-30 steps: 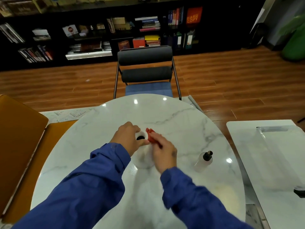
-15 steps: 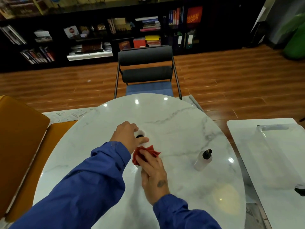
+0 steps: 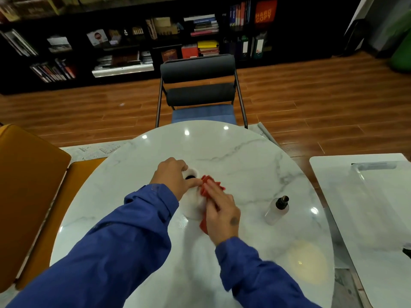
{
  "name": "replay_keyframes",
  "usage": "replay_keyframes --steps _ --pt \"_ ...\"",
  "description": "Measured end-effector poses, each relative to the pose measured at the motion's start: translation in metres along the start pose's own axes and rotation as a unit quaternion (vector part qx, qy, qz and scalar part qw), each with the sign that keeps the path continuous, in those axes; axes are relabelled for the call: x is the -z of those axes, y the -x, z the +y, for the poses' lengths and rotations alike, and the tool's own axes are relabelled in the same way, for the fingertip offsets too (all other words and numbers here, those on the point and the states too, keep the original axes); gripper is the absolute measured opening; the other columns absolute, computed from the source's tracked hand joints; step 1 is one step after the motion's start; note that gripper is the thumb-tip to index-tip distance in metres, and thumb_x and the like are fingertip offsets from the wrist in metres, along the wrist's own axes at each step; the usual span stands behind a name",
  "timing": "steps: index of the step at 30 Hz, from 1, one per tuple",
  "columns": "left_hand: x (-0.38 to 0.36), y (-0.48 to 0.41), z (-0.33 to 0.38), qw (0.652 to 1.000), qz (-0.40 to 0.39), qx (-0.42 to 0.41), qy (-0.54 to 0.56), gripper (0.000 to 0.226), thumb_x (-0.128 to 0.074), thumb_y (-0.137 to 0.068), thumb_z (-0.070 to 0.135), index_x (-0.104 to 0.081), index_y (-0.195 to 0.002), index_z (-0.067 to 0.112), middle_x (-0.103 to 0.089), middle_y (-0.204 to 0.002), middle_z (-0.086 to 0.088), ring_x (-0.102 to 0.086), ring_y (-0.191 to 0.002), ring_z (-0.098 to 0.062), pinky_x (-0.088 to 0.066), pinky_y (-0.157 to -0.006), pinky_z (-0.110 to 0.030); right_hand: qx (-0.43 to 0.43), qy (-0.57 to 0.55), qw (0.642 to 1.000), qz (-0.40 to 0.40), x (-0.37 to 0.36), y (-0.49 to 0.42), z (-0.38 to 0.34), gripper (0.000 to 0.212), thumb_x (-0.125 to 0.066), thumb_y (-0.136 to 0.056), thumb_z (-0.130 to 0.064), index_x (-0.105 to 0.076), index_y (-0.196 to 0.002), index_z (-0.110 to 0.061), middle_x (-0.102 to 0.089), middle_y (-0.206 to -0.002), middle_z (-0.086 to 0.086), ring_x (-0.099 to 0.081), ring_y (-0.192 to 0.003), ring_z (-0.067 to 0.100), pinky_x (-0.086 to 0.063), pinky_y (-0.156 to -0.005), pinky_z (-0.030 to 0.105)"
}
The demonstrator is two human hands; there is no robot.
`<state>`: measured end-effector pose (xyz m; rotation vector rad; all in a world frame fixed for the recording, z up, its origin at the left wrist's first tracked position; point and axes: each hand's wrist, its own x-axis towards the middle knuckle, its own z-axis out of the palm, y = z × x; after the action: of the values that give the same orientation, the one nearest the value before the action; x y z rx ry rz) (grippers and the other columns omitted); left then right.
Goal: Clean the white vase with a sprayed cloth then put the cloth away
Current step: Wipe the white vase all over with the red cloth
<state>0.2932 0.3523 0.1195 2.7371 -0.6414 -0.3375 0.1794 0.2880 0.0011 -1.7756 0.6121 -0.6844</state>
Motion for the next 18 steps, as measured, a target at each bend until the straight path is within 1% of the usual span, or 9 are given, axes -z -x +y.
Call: replay_keyframes --steps 2,4,6,8,10,12,14,16,18 --pt "-0.001 0.0 0.0 1.0 -0.001 0.006 0.003 0.058 -0.073 -0.073 0.048 -0.061 -0.115 0.009 -0.058 -0.114 -0.008 -0.055 -0.106 -0.025 -0.043 -0.085 -0.029 -0.129 -0.049 0.99 -0.027 0.006 -0.03 -0.011 0.044 -0.05 -0.089 -0.003 -0.071 -0.113 -0.033 -0.067 -0.117 -0.01 -0.059 -0.107 0.007 -0.044 -0.102 0.02" --pt "-0.001 -0.001 0.0 1.0 0.001 0.011 0.007 0.059 -0.074 -0.072 0.048 -0.061 -0.116 0.01 -0.058 -0.114 -0.008 -0.055 -0.106 -0.025 -0.043 -0.084 -0.029 -0.194 -0.066 0.974 -0.097 0.011 -0.056 -0.013 0.042 -0.048 -0.088 -0.002 -0.073 -0.108 -0.03 -0.069 -0.112 -0.011 -0.061 -0.103 0.007 -0.045 -0.099 0.02" --pt "-0.002 -0.001 0.001 1.0 0.002 0.013 0.007 0.06 -0.074 -0.071 0.049 -0.061 -0.115 0.011 -0.058 -0.112 -0.007 -0.055 -0.105 -0.025 -0.043 -0.083 -0.029 -0.253 -0.104 0.953 -0.129 0.016 -0.073 -0.005 0.043 -0.048 -0.085 0.002 -0.075 -0.104 -0.027 -0.071 -0.106 -0.012 -0.063 -0.103 0.009 -0.047 -0.098 0.024" --pt "-0.002 0.0 0.0 1.0 0.003 0.014 0.01 0.059 -0.074 -0.071 0.048 -0.062 -0.115 0.011 -0.058 -0.112 -0.007 -0.055 -0.105 -0.024 -0.042 -0.083 -0.028 -0.321 -0.164 0.925 -0.124 0.015 -0.071 0.008 0.044 -0.049 -0.082 0.01 -0.075 -0.099 -0.022 -0.073 -0.102 -0.006 -0.065 -0.107 0.016 -0.049 -0.1 0.031" --pt "-0.002 0.0 0.0 1.0 0.005 0.009 0.013 0.057 -0.074 -0.072 0.047 -0.062 -0.114 0.011 -0.058 -0.112 -0.007 -0.054 -0.105 -0.024 -0.042 -0.084 -0.028 -0.376 -0.182 0.905 -0.084 0.011 -0.048 0.025 0.043 -0.053 -0.081 0.011 -0.075 -0.097 -0.023 -0.073 -0.103 -0.002 -0.066 -0.107 0.022 -0.049 -0.101 0.037" --pt "-0.003 0.0 -0.001 1.0 0.008 0.005 0.016 0.057 -0.074 -0.073 0.047 -0.062 -0.114 0.01 -0.057 -0.114 -0.007 -0.054 -0.107 -0.024 -0.042 -0.086 -0.029 -0.403 -0.182 0.895 -0.066 0.01 -0.019 0.036 0.041 -0.058 -0.08 0.006 -0.075 -0.1 -0.025 -0.074 -0.104 -0.001 -0.067 -0.103 0.023 -0.051 -0.098 0.041" --pt "-0.003 0.0 -0.002 1.0 0.006 0.005 0.02 0.058 -0.074 -0.073 0.047 -0.061 -0.116 0.011 -0.057 -0.116 -0.007 -0.053 -0.109 -0.024 -0.042 -0.088 -0.029 -0.416 -0.175 0.89 -0.07 0.011 -0.004 0.041 0.041 -0.059 -0.078 0.004 -0.075 -0.103 -0.023 -0.075 -0.103 0.001 -0.068 -0.1 0.024 -0.053 -0.096 0.044" --pt "-0.003 -0.001 -0.001 1.0 0.002 0.005 0.019 0.059 -0.074 -0.073 0.047 -0.06 -0.117 0.011 -0.057 -0.116 -0.006 -0.053 -0.11 -0.024 -0.042 -0.088 -0.029 -0.421 -0.158 0.891 -0.061 0.008 -0.02 0.046 0.04 -0.058 -0.077 0.005 -0.076 -0.098 -0.023 -0.074 -0.103 0.003 -0.067 -0.1 0.025 -0.052 -0.097 0.042" --pt "-0.002 -0.001 -0.001 1.0 -0.001 0.007 0.011 0.059 -0.073 -0.073 0.048 -0.06 -0.118 0.011 -0.057 -0.116 -0.006 -0.053 -0.109 -0.024 -0.042 -0.087 -0.029 -0.404 -0.156 0.899 -0.063 0.004 -0.049 0.037 0.041 -0.055 -0.079 0.008 -0.075 -0.1 -0.021 -0.073 -0.104 0.0 -0.065 -0.105 0.024 -0.05 -0.1 0.037"
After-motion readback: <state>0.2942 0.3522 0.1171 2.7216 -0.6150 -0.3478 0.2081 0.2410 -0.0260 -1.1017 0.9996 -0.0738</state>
